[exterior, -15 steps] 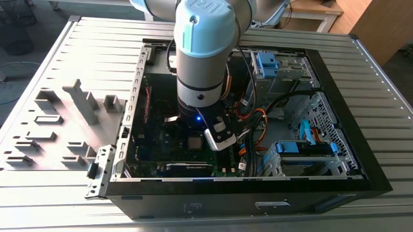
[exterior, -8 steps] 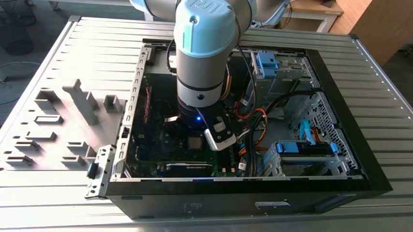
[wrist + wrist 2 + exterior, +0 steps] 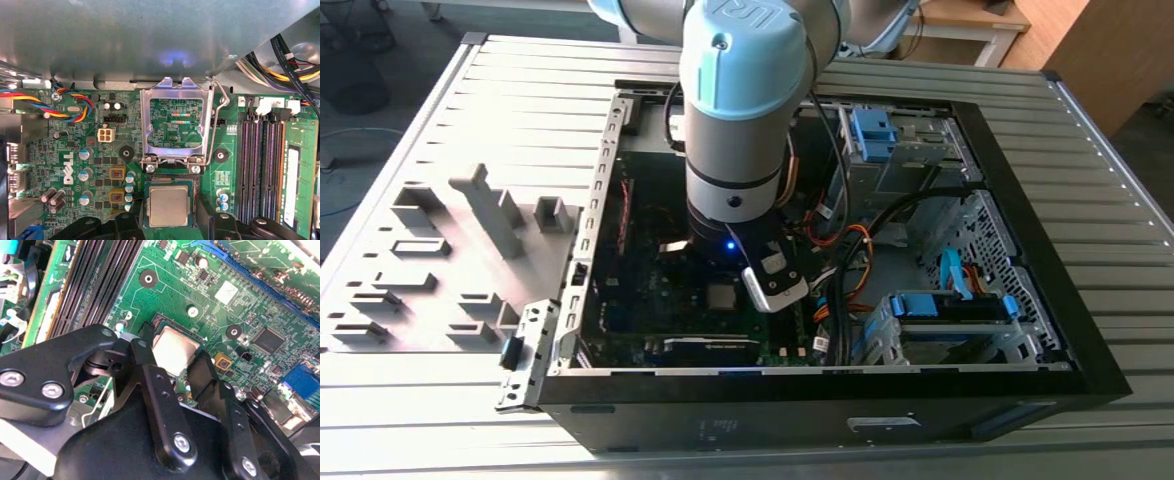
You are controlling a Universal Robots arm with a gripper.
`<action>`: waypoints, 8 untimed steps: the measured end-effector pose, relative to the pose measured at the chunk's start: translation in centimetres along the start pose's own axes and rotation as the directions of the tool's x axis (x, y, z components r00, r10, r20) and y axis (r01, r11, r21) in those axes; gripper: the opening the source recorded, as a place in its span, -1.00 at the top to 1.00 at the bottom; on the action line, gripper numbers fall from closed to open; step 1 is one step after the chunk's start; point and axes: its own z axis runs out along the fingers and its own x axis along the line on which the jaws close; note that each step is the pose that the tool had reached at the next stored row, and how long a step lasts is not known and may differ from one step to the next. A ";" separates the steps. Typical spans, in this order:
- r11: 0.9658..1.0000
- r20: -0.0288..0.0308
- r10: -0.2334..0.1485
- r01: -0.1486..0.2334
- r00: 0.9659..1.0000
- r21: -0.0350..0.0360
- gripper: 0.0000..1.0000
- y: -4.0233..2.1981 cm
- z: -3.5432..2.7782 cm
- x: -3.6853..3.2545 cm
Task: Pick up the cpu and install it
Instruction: 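Pick up the cpu and move it towards the insertion slot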
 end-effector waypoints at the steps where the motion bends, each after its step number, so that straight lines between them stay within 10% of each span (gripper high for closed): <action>1: 1.000 0.000 0.000 0.000 1.000 0.000 -0.08 0.00 0.00 0.00; 8: 1.000 0.000 0.000 0.000 1.000 0.000 -0.08 -0.01 -0.01 -0.14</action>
